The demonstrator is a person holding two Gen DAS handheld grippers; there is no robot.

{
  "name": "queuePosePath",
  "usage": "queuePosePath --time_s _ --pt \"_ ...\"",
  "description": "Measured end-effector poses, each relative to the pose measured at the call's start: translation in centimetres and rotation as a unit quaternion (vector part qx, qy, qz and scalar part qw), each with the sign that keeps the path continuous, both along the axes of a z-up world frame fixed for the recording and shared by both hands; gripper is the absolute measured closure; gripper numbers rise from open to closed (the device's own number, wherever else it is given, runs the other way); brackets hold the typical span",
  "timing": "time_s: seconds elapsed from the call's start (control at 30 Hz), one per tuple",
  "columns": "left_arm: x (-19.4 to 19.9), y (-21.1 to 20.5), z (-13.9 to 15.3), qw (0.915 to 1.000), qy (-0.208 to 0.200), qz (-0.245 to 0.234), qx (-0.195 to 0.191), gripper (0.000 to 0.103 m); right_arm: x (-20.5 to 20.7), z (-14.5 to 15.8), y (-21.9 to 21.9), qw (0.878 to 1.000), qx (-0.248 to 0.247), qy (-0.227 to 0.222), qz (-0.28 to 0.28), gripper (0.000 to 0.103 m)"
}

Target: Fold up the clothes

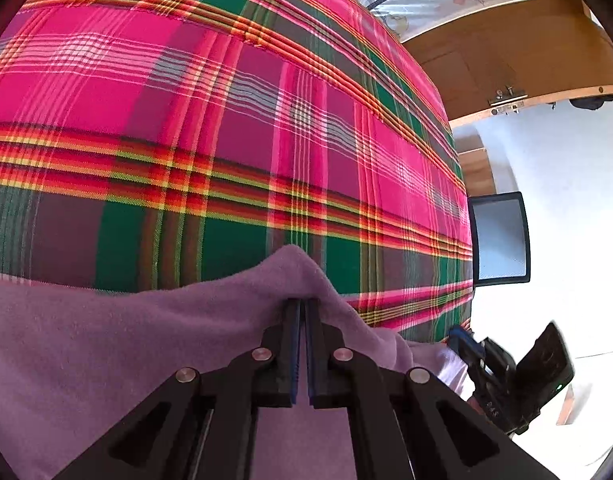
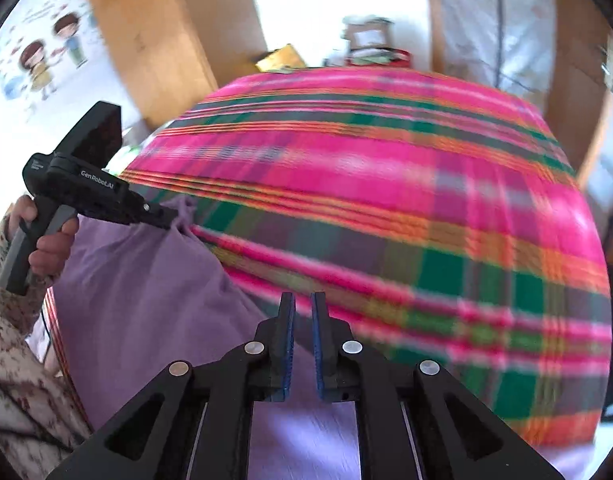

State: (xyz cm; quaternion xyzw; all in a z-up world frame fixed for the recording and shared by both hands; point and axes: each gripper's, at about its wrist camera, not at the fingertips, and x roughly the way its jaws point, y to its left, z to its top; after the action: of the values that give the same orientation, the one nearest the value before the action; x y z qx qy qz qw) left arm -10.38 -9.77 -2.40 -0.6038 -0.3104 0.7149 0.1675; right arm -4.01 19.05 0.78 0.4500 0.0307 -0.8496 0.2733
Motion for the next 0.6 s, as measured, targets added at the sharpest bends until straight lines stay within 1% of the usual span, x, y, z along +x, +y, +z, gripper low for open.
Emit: queuePosePath --time_s 0.03,0.1,0.23,0.33,0.43,0.5,0.53,0.6 --pt "0.0 0.0 0.0 1.0 0.002 0.0 0.0 0.101 0.7 0.0 1.0 1.0 0.003 0.0 -0.014 0.09" --pt "0.1 0.1 0.1 1.0 0.007 -0.001 -0.003 0.101 1.6 0.0 2.3 0.999 0.009 -0.001 -0.033 0.081" --pt "0.2 0.0 0.0 0.9999 0.011 -0.001 -0.002 0.101 2.6 -0.1 4.5 0.998 0.028 -0.001 -0.054 0.077" --pt "0.3 -0.1 -0.1 0.9999 0.008 0.005 0.005 0.101 2.2 -0.1 5.0 0.999 0.029 0.001 -0.033 0.076" --pt "0.6 -0.3 -0.2 0.9999 0.007 0.013 0.008 0.101 1.4 -0.7 4.0 0.999 0.046 -0.002 0.007 0.075" --pt "0.7 -0.2 -0.1 0.9998 0.007 0.015 0.006 0.101 0.9 -1.4 3.3 0.998 0.054 -0.014 0.034 0.075" --pt "0.7 -0.2 -0.1 0.9998 0.007 0.016 0.005 0.101 0.7 -1.9 3.1 0.997 0.064 -0.018 0.036 0.075" --pt "0.7 -0.2 -0.1 0.9998 0.006 0.017 0.005 0.101 0.7 -2.2 3.1 0.997 0.061 -0.024 0.042 0.075"
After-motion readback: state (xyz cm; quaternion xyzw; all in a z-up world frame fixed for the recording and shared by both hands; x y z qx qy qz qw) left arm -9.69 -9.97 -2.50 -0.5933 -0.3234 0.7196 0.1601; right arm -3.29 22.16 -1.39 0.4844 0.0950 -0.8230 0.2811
